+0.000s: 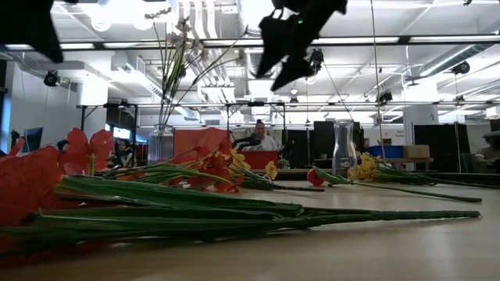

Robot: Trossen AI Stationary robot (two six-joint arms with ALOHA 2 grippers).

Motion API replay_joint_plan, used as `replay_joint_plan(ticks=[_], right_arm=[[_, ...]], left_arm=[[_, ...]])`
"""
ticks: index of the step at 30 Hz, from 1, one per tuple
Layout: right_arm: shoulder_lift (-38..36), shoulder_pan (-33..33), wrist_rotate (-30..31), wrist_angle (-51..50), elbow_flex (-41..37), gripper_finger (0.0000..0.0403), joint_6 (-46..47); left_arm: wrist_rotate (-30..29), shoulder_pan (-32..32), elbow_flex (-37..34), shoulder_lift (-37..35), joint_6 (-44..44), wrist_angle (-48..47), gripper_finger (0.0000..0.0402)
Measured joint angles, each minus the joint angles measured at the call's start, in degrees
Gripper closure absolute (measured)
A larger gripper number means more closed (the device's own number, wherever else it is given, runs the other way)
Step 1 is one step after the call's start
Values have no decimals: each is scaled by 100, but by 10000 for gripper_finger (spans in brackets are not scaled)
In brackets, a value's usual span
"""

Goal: Sort flowers into vase by color
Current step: Put the white flowers into the left transparent flower vase

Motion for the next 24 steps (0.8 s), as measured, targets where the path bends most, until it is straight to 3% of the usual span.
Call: replay_joint_plan(ticks=[7, 12, 24], right_arm=[[-485, 0, -2, -1190, 0, 53, 316], [-765, 31, -4, -1734, 0, 53, 457], [-1017, 514, -7, -1983, 0, 53, 450]], left_arm=[[966, 0, -3, 798, -707, -95, 402], [1114, 0, -3, 1419, -1235, -87, 393], [1647, 67, -67, 2900, -2060, -345, 258]])
